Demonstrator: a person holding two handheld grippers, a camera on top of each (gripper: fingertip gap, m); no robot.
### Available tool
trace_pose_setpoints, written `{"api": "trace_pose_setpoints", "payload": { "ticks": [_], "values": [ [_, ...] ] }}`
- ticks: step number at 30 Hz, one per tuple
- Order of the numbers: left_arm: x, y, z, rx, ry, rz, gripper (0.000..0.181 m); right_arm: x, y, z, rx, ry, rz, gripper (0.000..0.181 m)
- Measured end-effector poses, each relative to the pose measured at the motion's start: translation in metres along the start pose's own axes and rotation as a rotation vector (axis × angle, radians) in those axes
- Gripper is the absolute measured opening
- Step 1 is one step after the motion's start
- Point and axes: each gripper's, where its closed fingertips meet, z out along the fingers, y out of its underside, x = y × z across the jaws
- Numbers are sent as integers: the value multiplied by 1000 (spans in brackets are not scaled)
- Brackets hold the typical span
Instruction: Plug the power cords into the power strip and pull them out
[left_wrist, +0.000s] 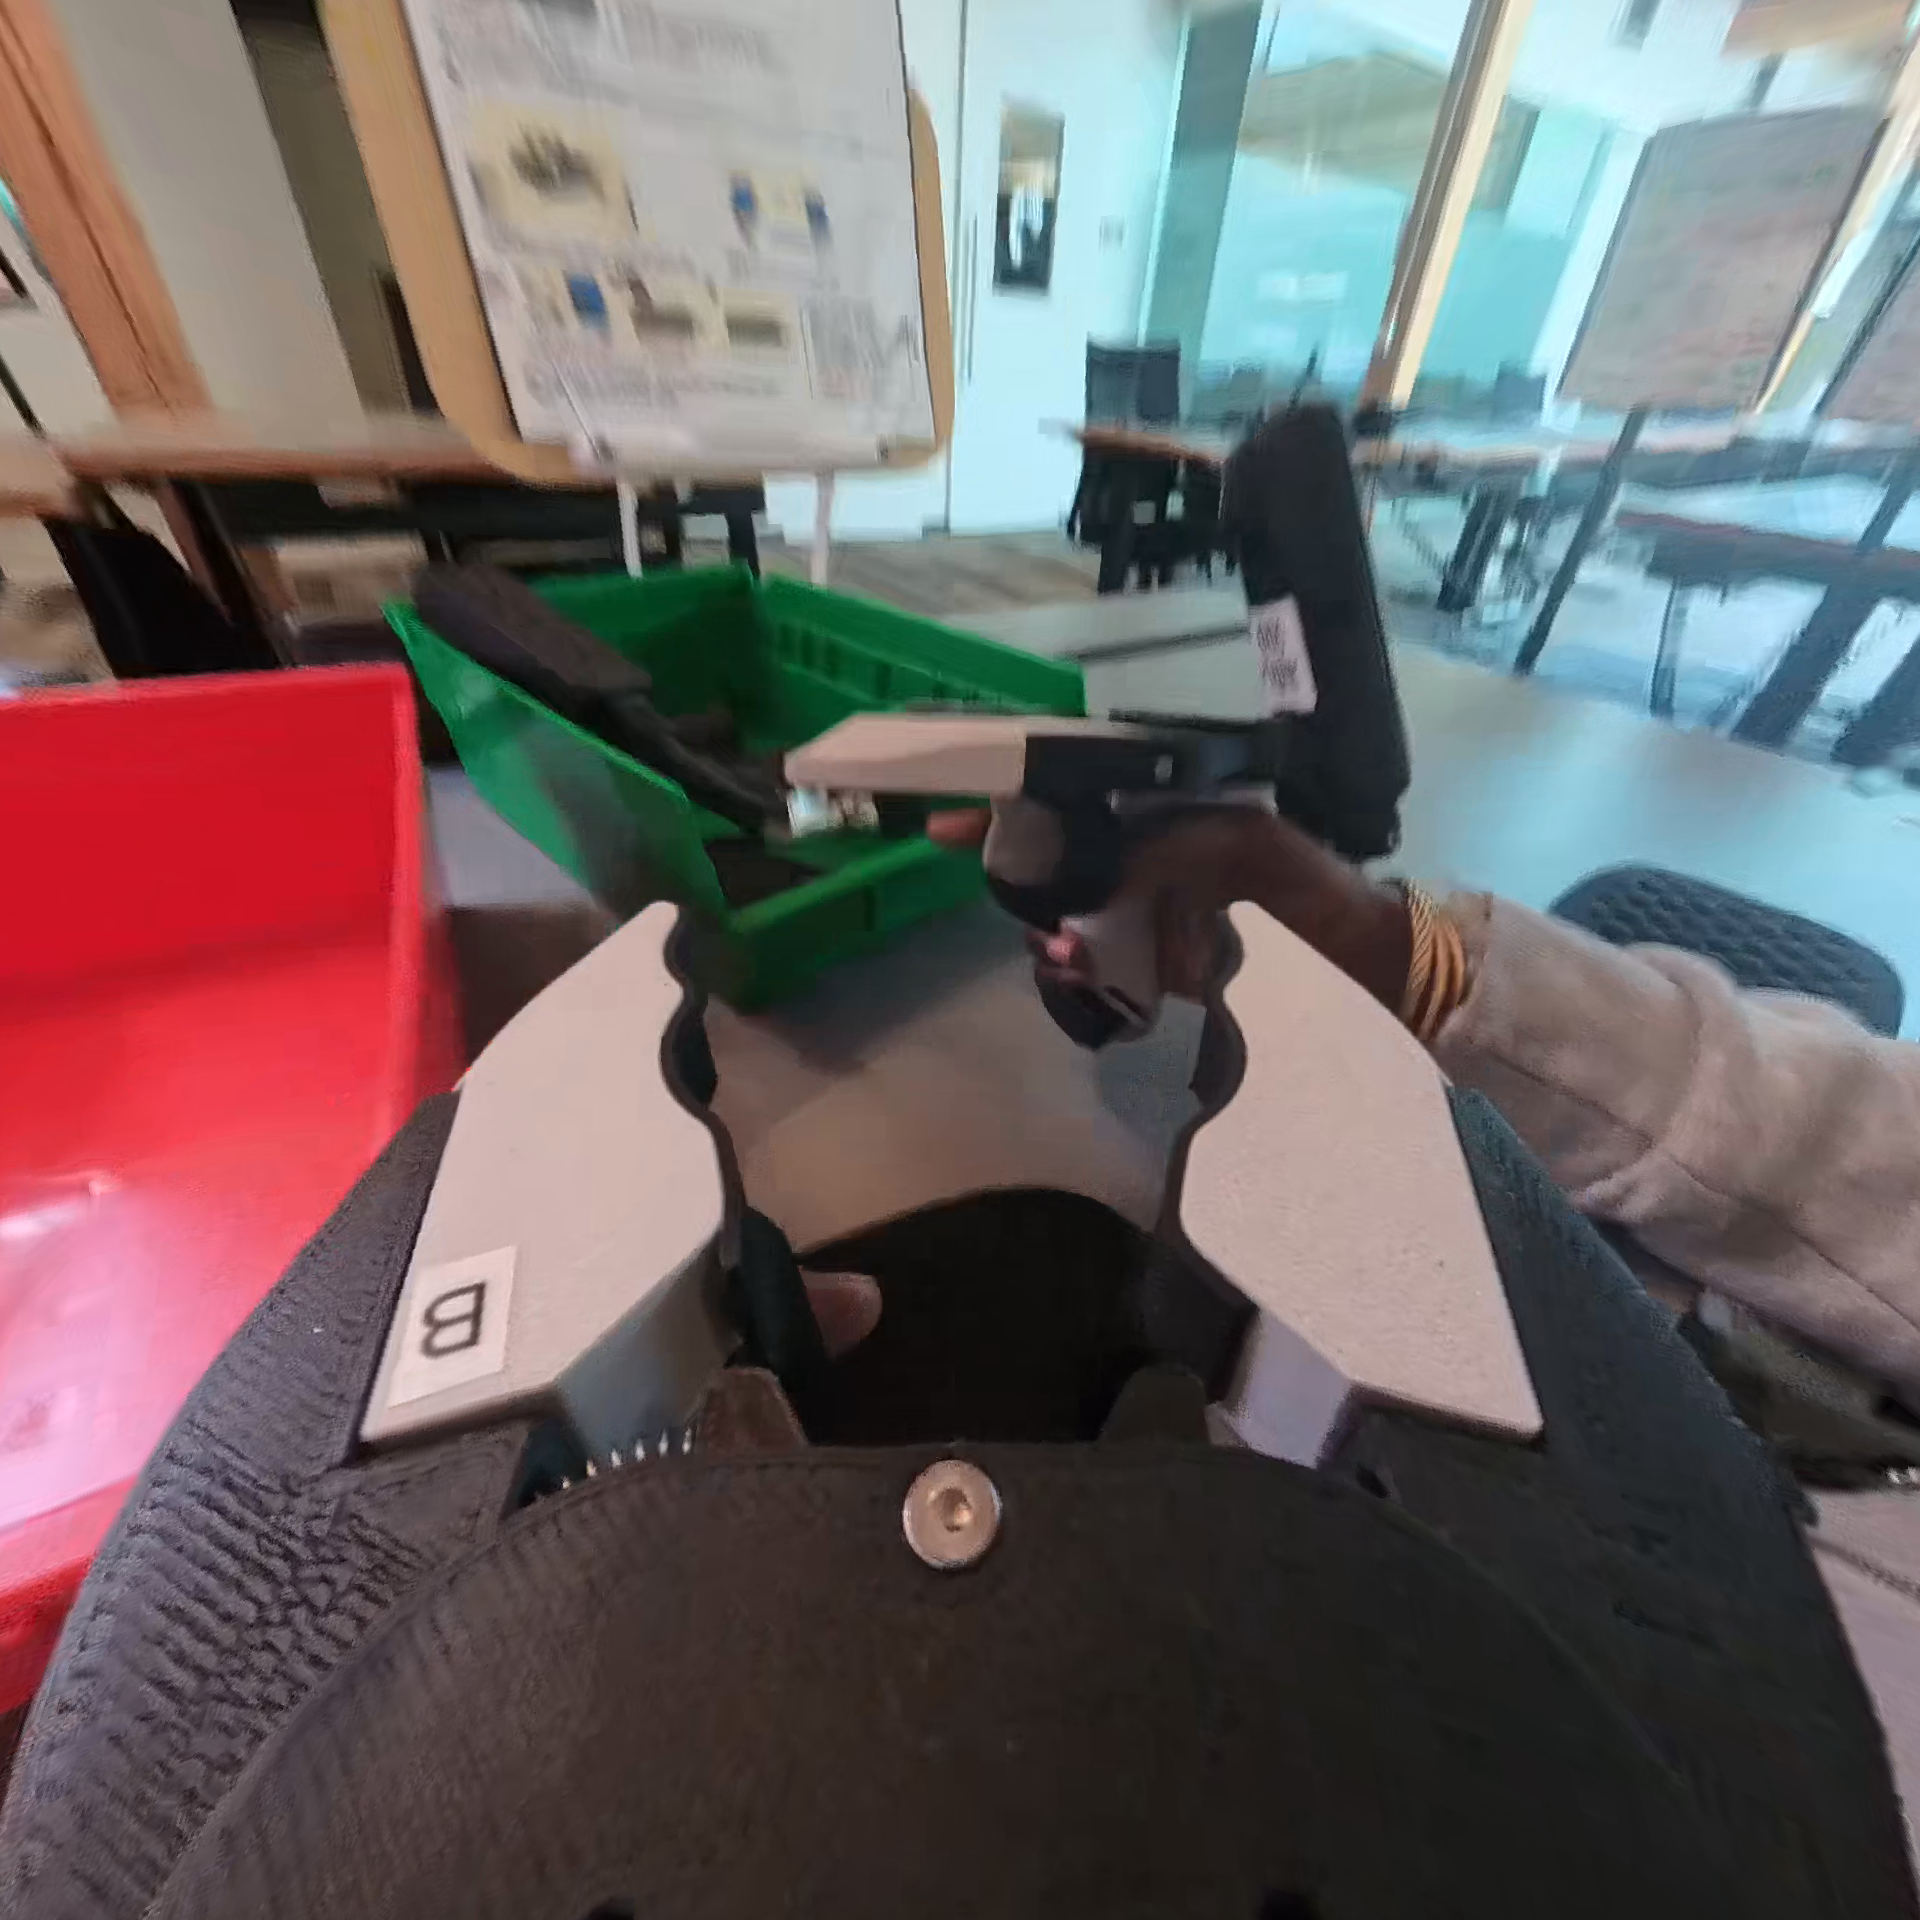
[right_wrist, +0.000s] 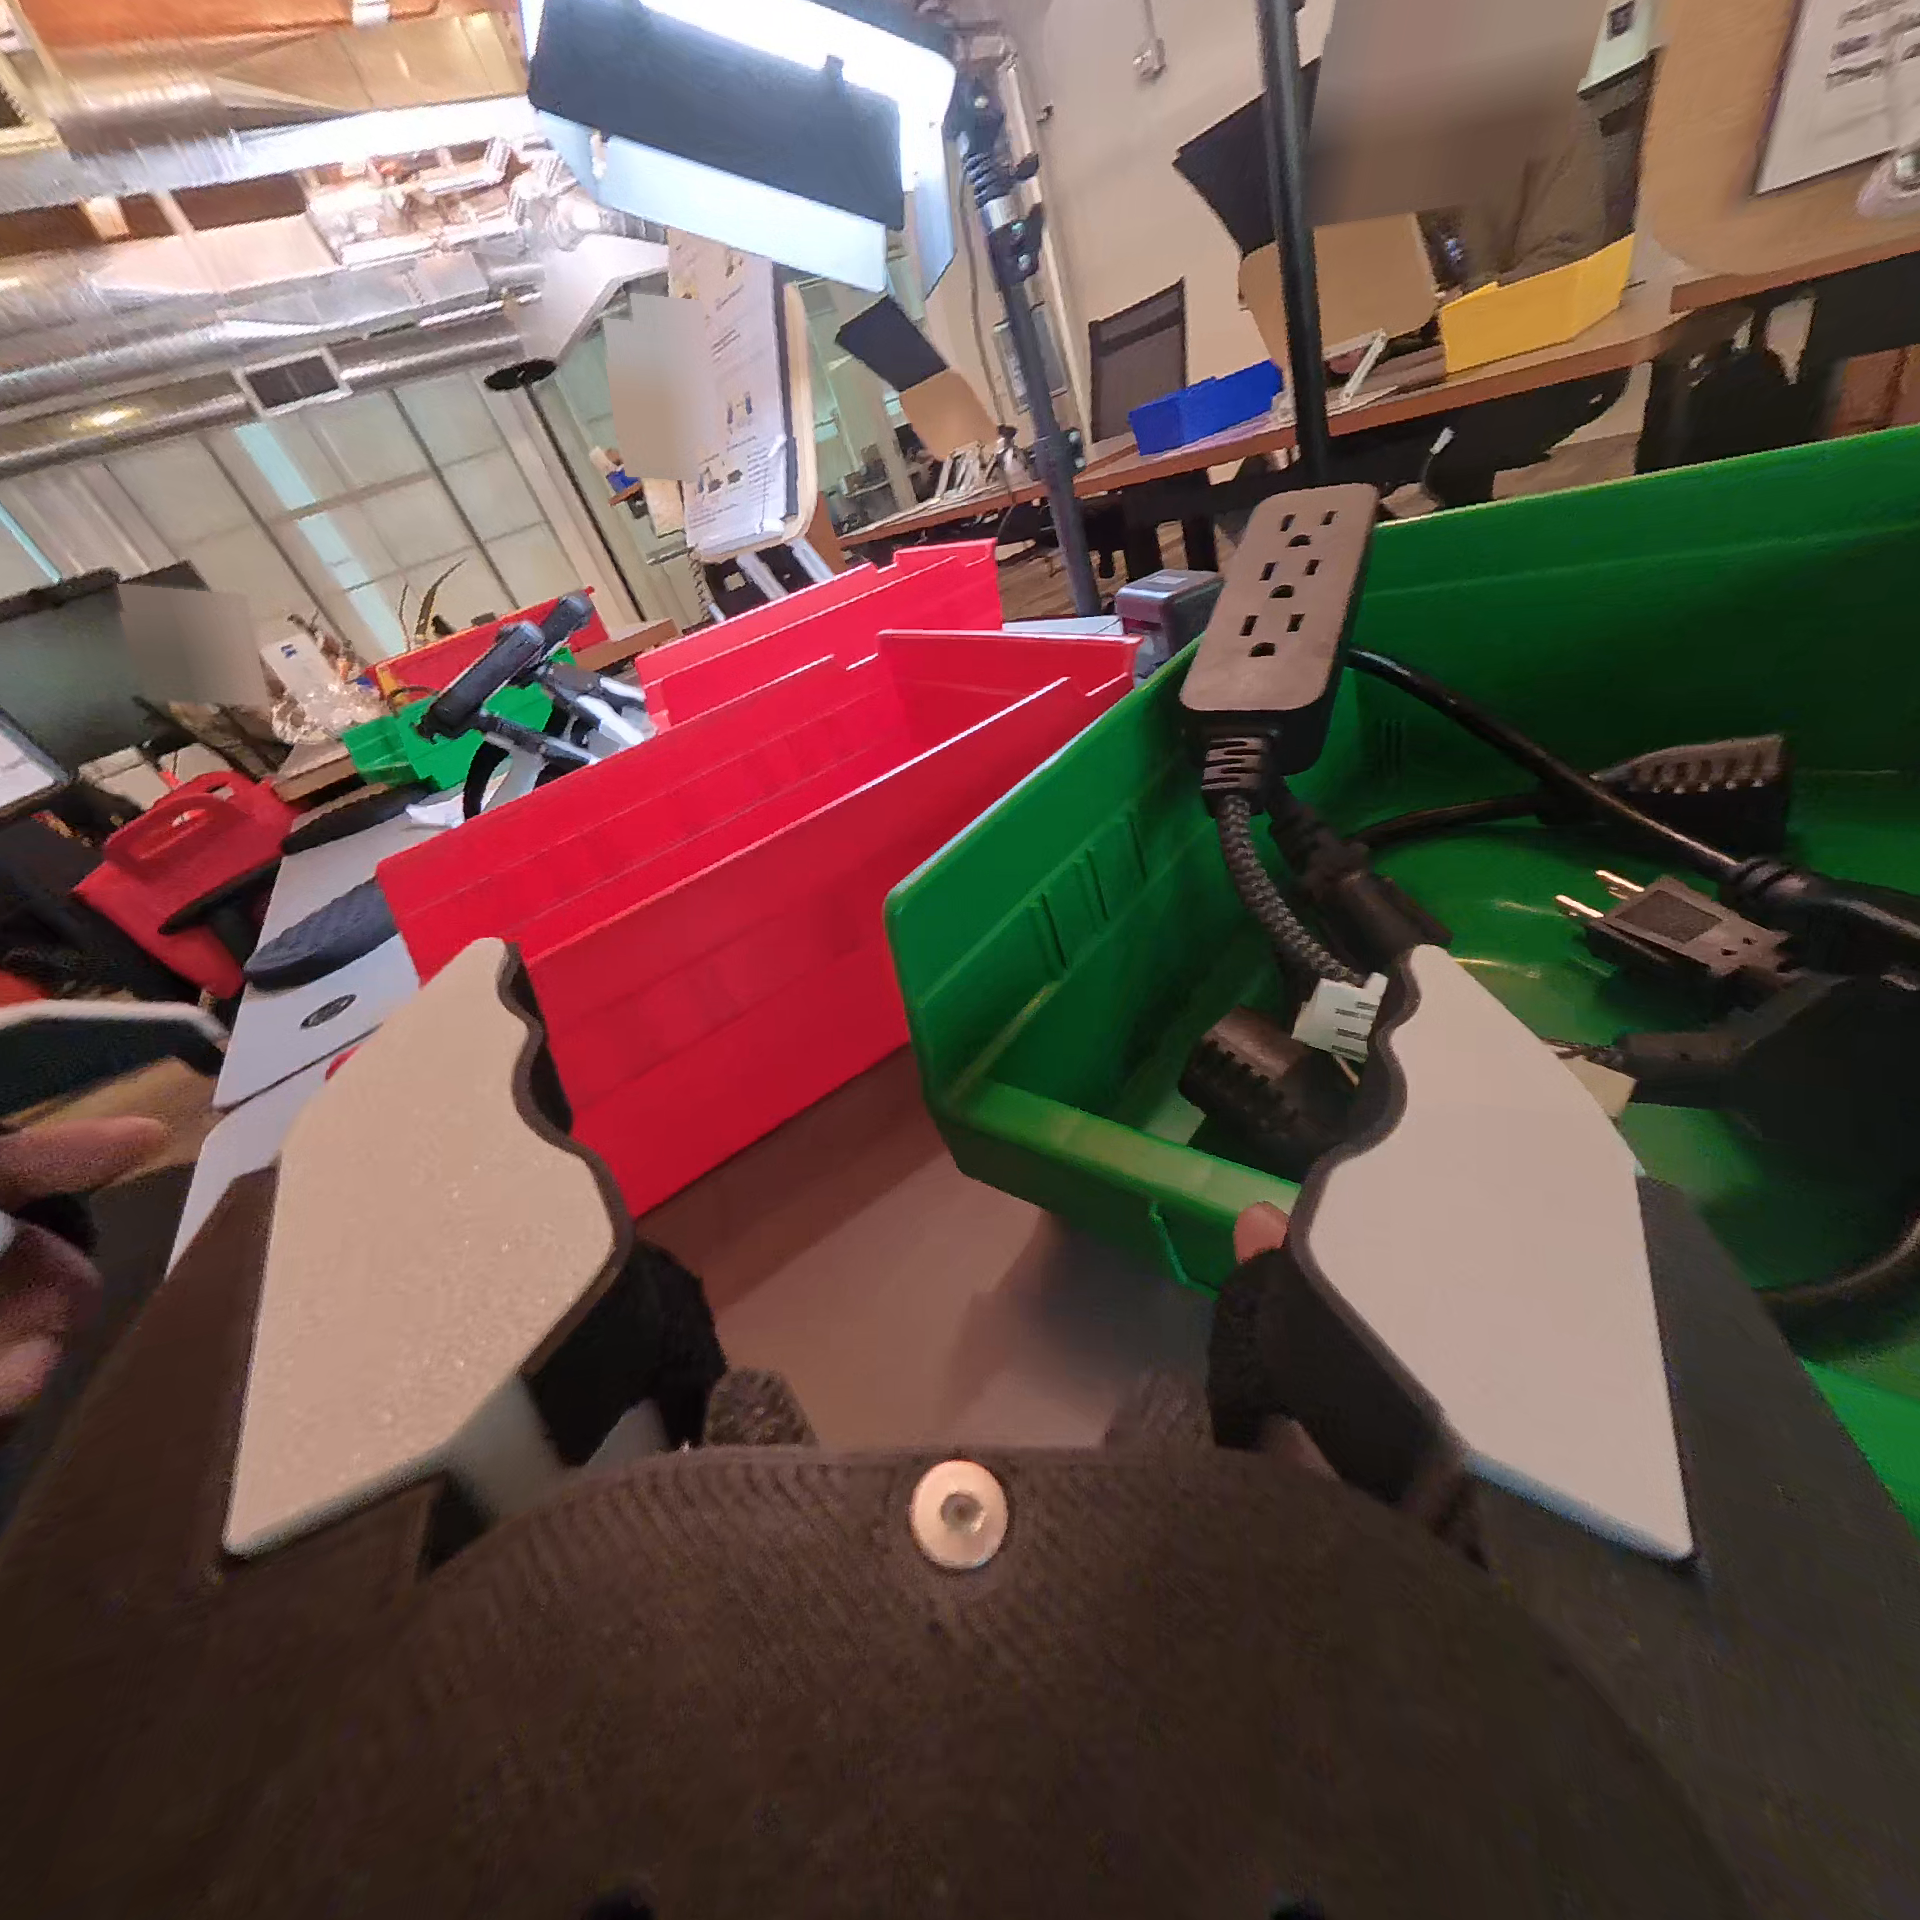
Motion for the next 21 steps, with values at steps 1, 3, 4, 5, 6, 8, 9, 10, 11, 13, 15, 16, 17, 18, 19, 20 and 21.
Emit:
{"api": "trace_pose_setpoints", "payload": {
  "ticks": [1, 3, 4, 5, 6, 8, 9, 10, 11, 13, 15, 16, 17, 18, 19, 20, 21],
  "values": [
    [2, 14, 6, -85, -2, 4, 91, -3, 3, 0, -21, -21, -13, 146],
    [-1, 44, 14, -274, -46, 63, 90, -4, 10, 1, -69, -21, -36, 141],
    [-4, 58, 16, -349, -77, 99, 91, -3, 13, 1, -88, -17, -45, 139],
    [-7, 67, 19, -401, -120, 126, 94, -4, 15, 1, -101, -19, -52, 139],
    [-10, 74, 23, -436, -165, 154, 95, -5, 16, 1, -105, -27, -56, 139],
    [-12, 81, 28, -470, -209, 213, 95, -10, 17, 1, -115, -57, -62, 138],
    [-9, 82, 32, -461, -200, 221, 95, -12, 17, 0, -122, -68, -65, 135],
    [-2, 84, 35, -456, -162, 212, 95, -13, 18, 0, -126, -76, -69, 134],
    [5, 85, 37, -454, -120, 190, 99, -14, 17, -1, -124, -80, -73, 135],
    [12, 84, 36, -456, -71, 154, 109, -15, 15, -2, -111, -89, -71, 132],
    [14, 73, 30, -425, -35, 121, 112, -19, 12, -4, -89, -117, -46, 127],
    [14, 63, 24, -393, -15, 106, 113, -21, 10, -4, -80, -129, -33, 124],
    [12, 51, 16, -352, -8, 91, 112, -23, 9, -5, -73, -140, -26, 121],
    [6, 38, 6, -312, -18, 81, 112, -26, 9, -5, -70, -148, -27, 121],
    [-5, 26, -5, -274, -52, 75, 112, -29, 9, -5, -70, -160, -36, 120],
    [-21, 15, -18, -239, -111, 70, 111, -34, 10, -6, -76, -176, -46, 116],
    [-41, 6, -33, -212, -185, 67, 109, -38, 12, -6, -90, -191, -55, 114]
  ]
}}
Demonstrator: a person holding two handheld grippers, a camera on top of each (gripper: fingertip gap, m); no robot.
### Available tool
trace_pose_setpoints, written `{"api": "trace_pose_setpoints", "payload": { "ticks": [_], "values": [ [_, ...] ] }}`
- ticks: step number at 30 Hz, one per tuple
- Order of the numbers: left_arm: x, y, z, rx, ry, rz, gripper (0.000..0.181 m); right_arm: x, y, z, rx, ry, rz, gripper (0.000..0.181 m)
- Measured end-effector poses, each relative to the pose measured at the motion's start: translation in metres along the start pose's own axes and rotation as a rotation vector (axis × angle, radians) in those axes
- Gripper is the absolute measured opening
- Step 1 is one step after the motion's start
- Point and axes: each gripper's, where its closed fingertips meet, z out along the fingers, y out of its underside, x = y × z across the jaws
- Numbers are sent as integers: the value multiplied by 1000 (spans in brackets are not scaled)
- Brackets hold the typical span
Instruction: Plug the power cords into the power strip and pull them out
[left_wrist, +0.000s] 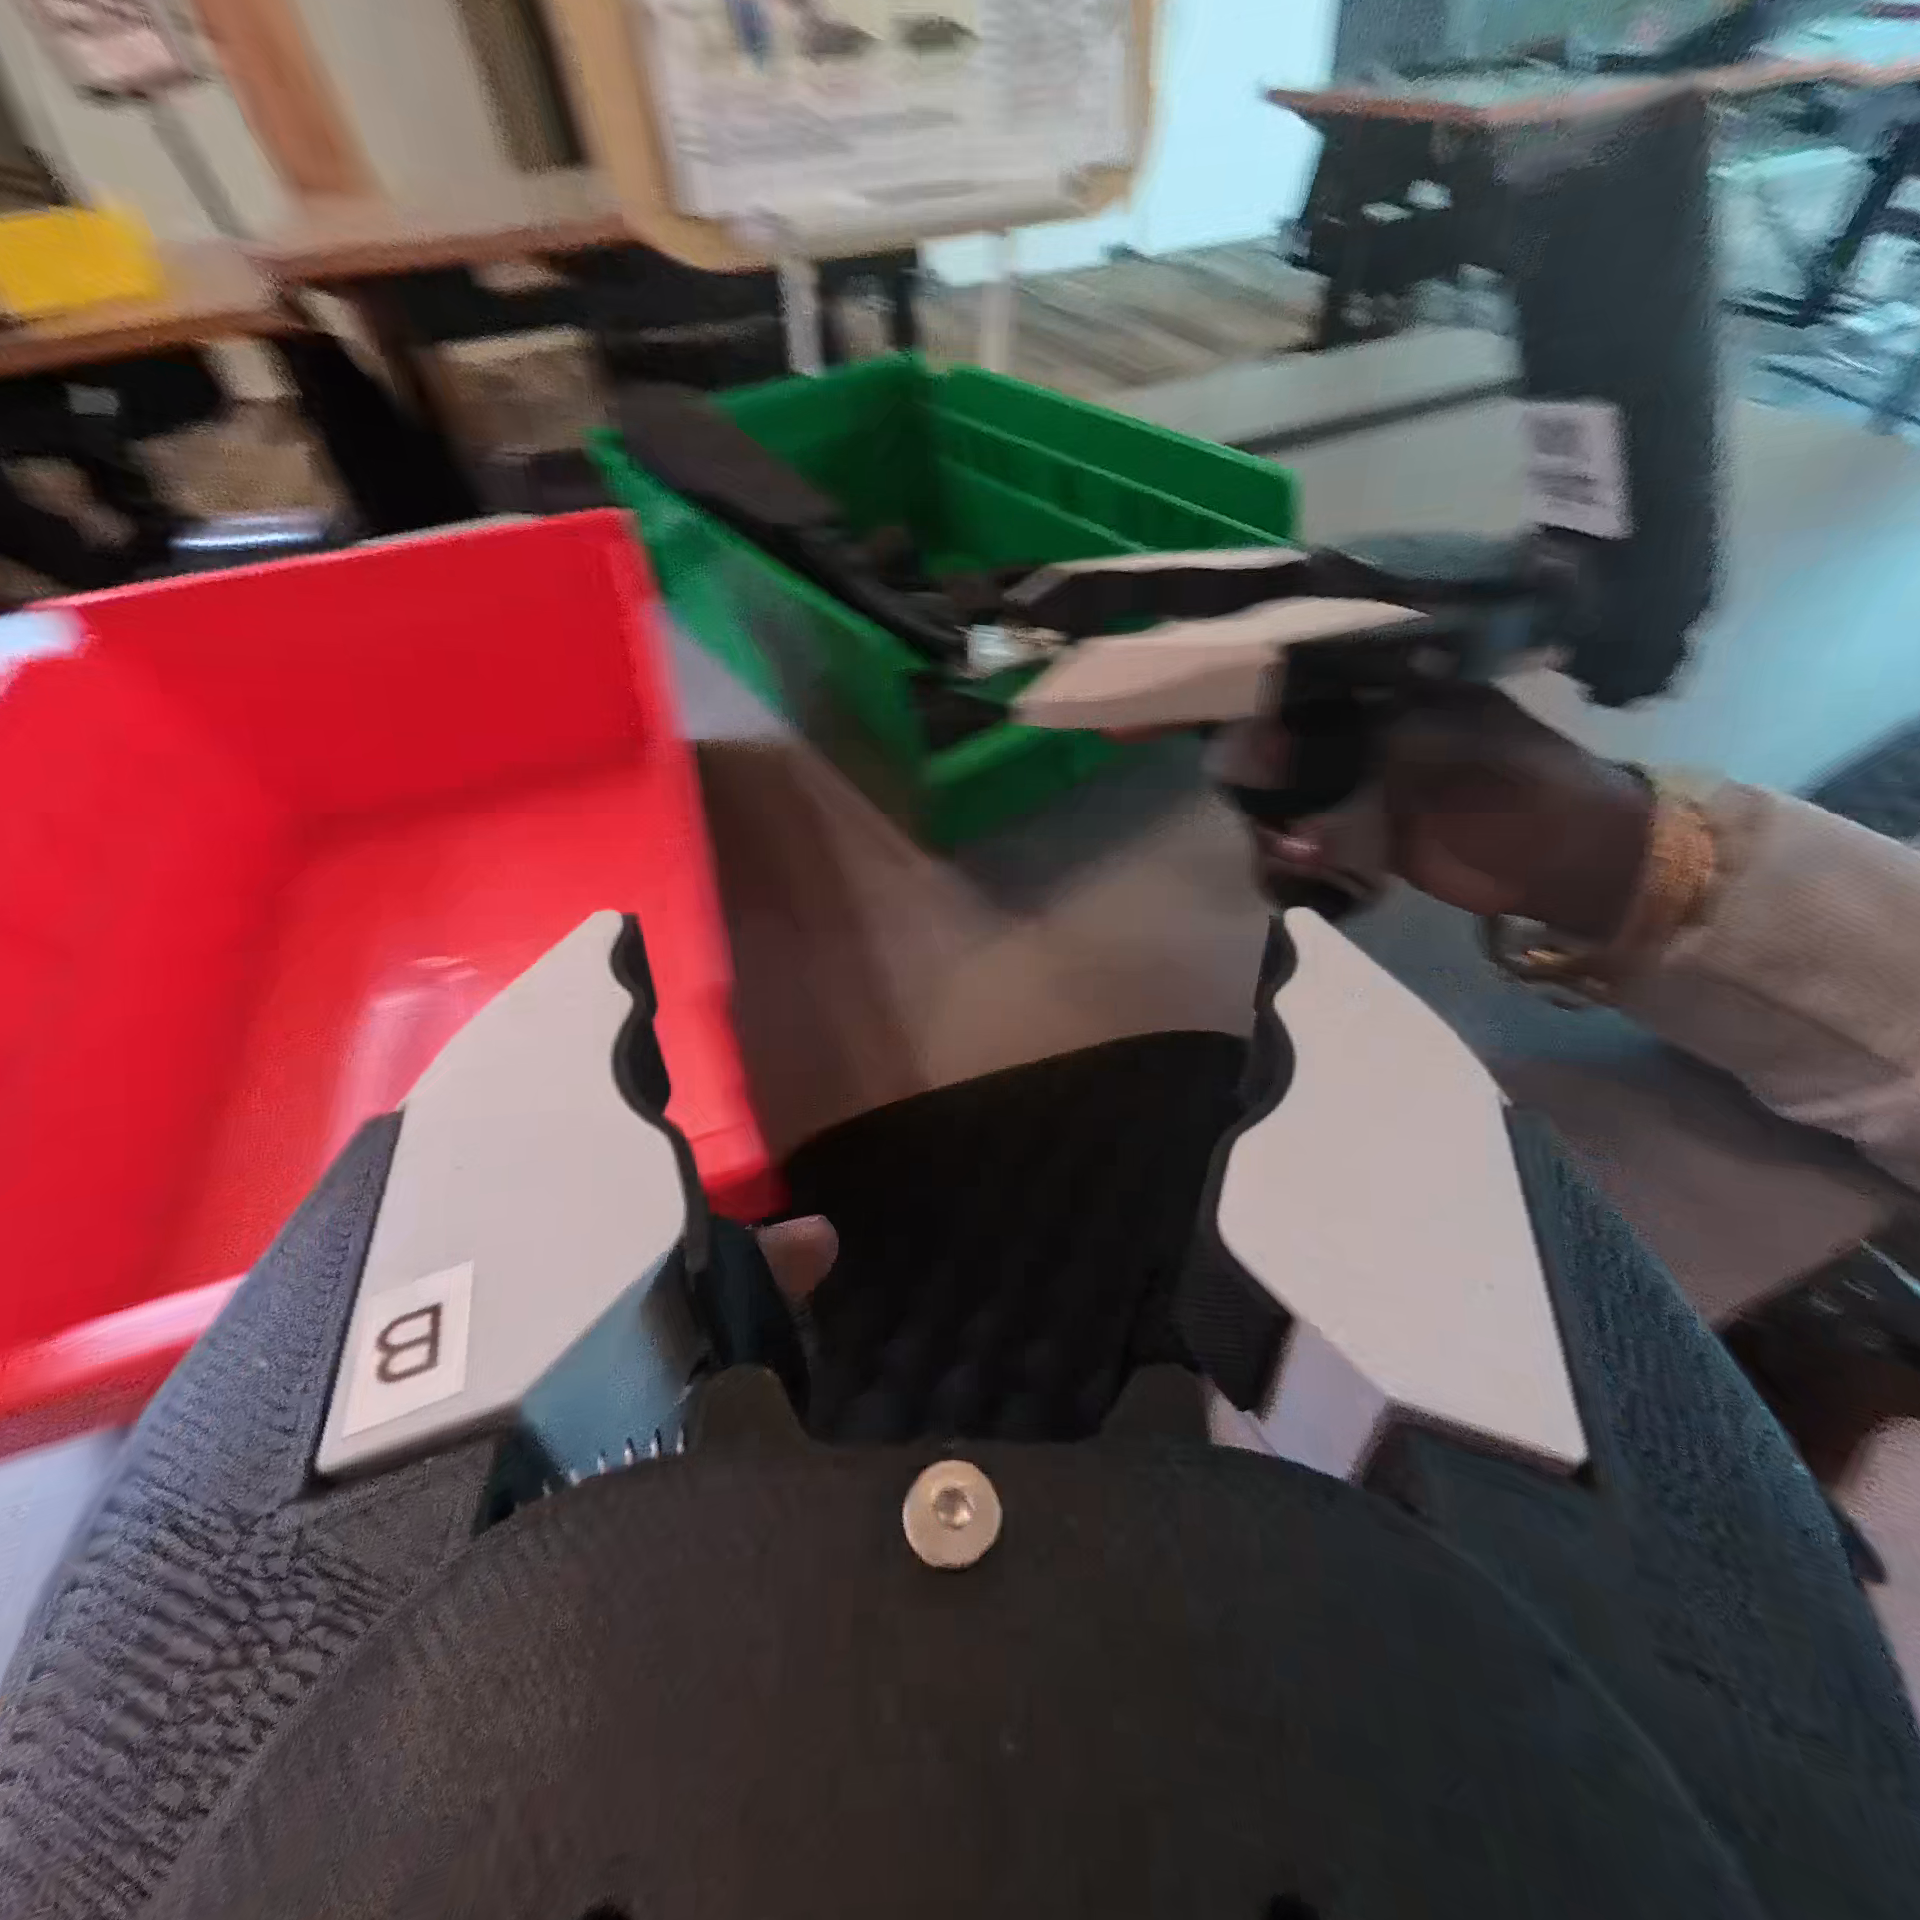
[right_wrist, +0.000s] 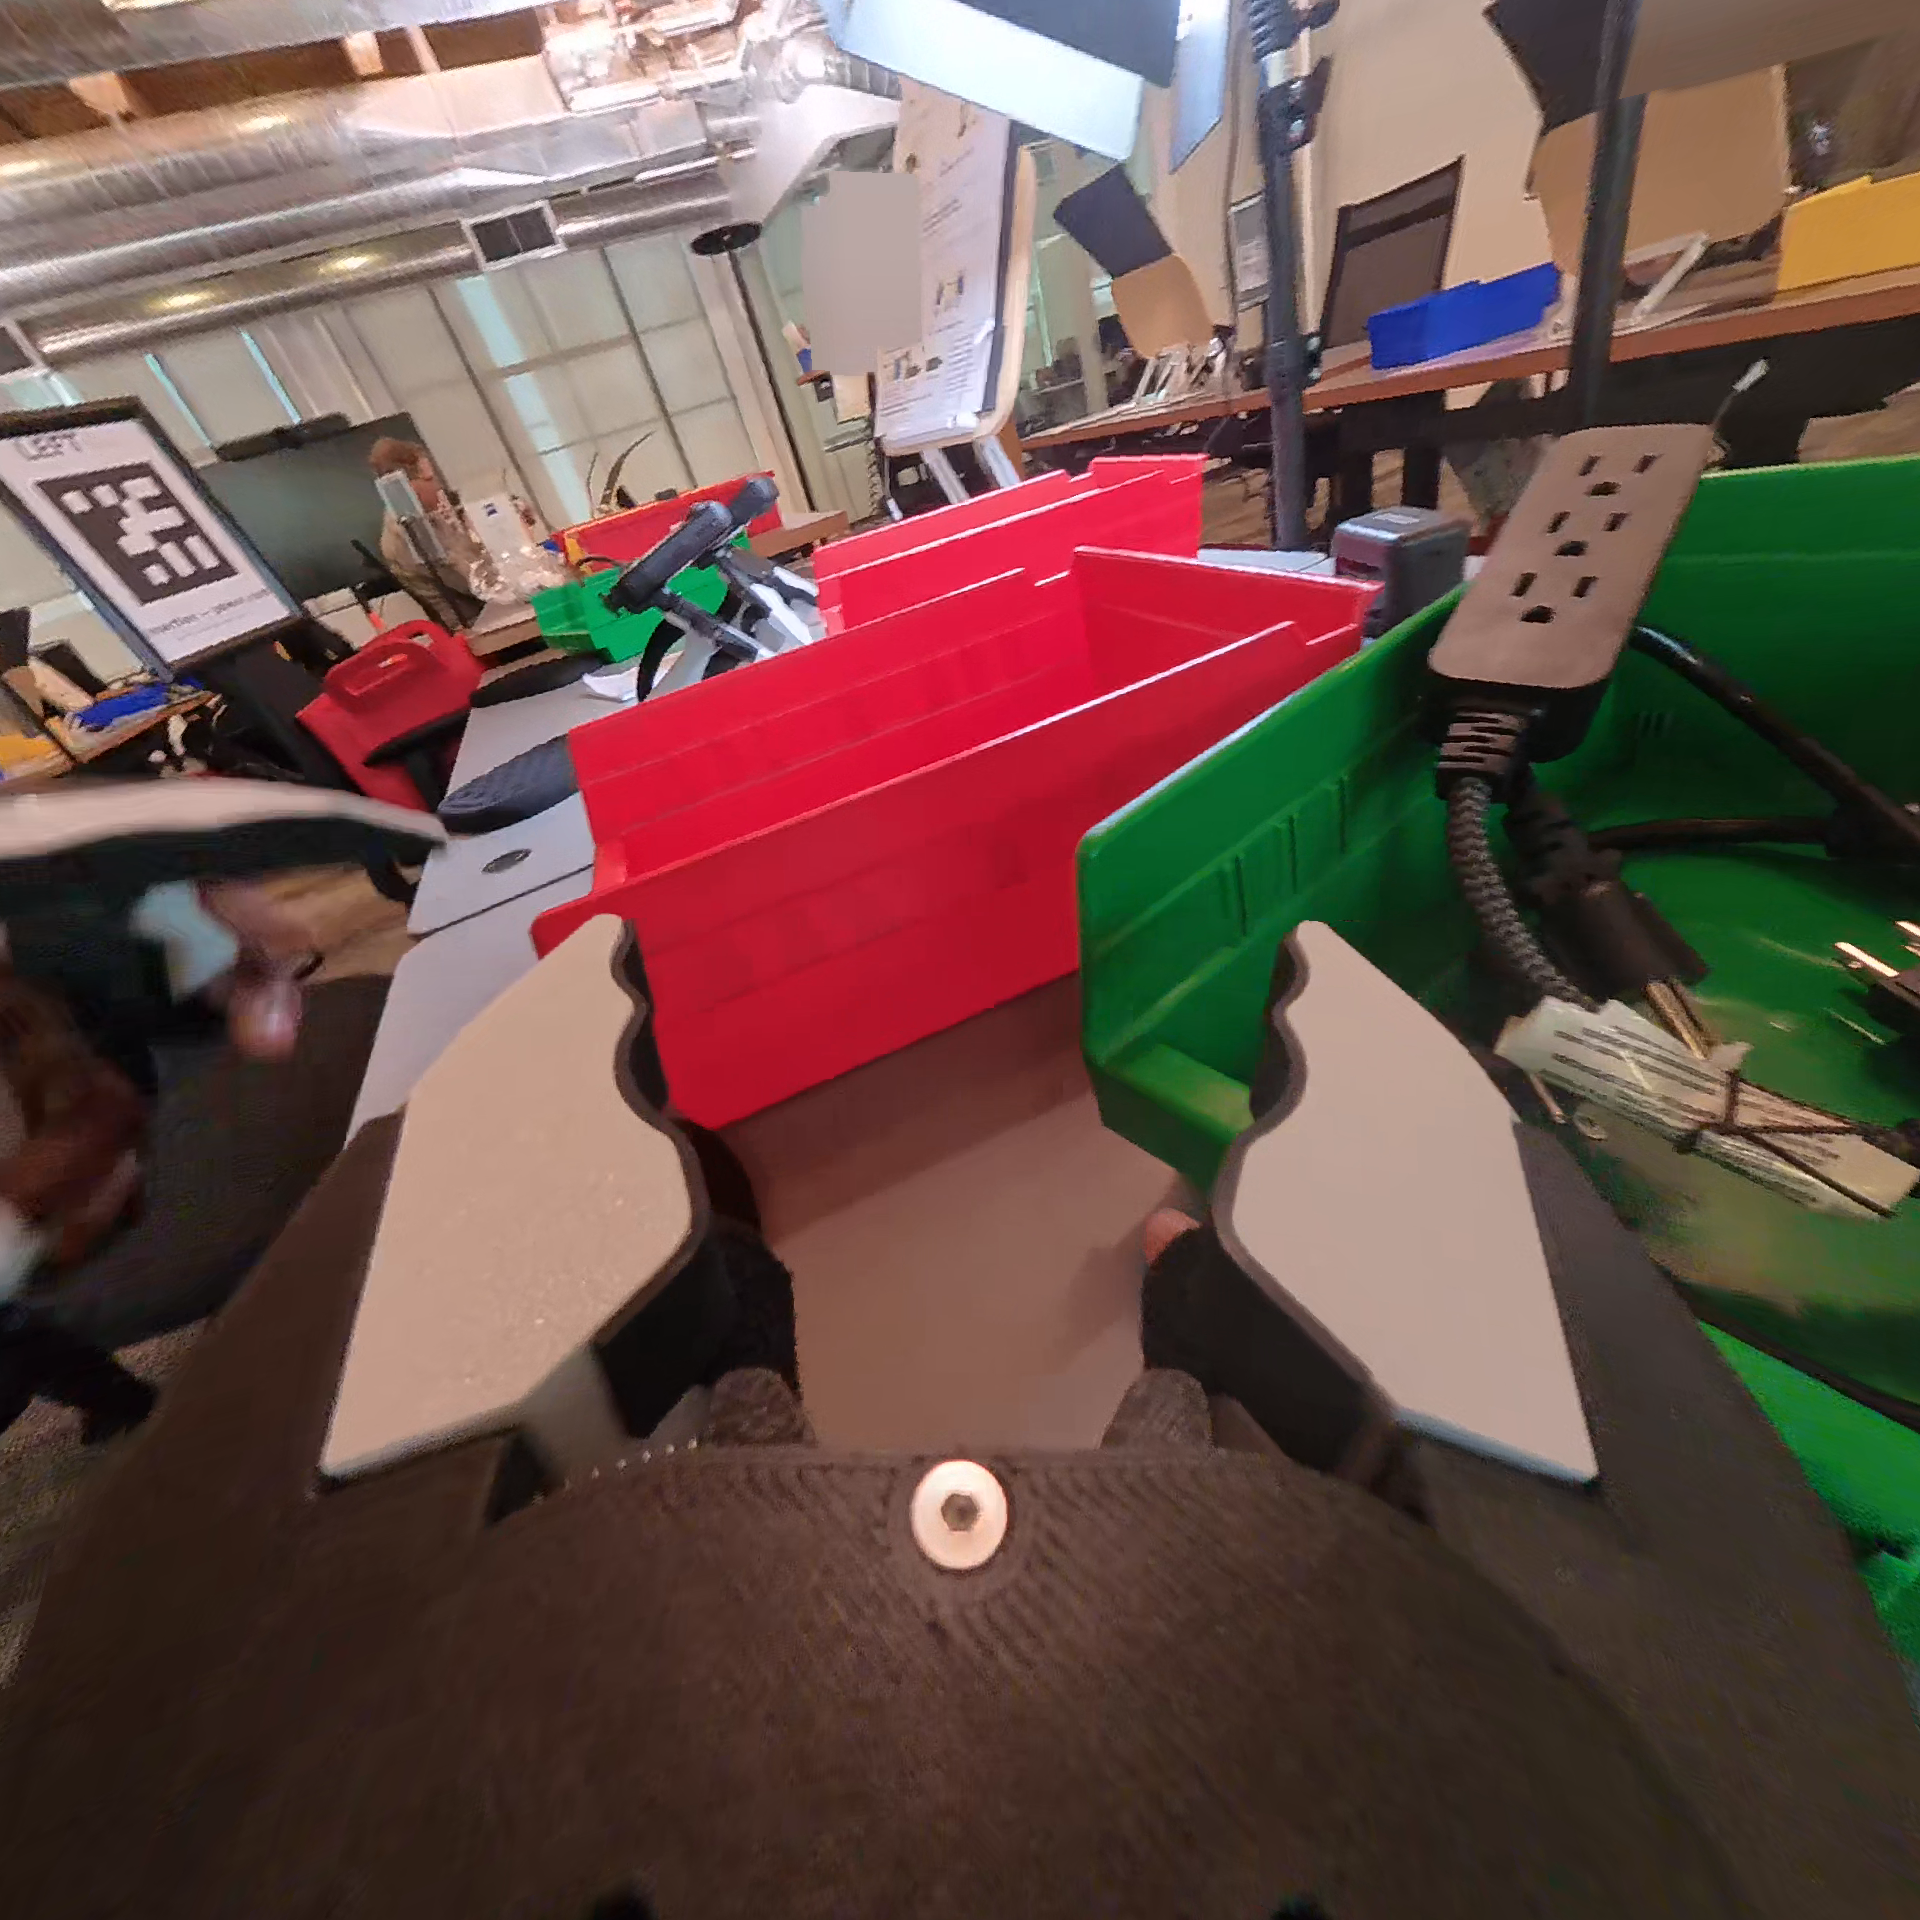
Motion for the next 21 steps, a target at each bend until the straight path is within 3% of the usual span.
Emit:
{"api": "trace_pose_setpoints", "payload": {
  "ticks": [3, 5, 7, 12, 16, 21],
  "values": [
    [-79, 9, -36, 30, -267, -67, 100, -12, 8, 3, -61, -35, -16, 99],
    [-128, 33, -54, -6, -432, -128, 99, -19, 16, 6, -104, -39, -42, 95],
    [-159, 62, -62, -62, -491, -208, 100, -28, 25, 10, -150, -49, -79, 92],
    [-188, 96, -60, -83, -511, -315, 99, -57, 46, 22, -229, -112, -124, 84],
    [-202, 99, -44, -85, -501, -277, 99, -73, 67, 30, -303, -137, -163, 79],
    [-217, 86, -22, -64, -478, -191, 90, -74, 67, 30, -297, -111, -227, 72]
  ]
}}
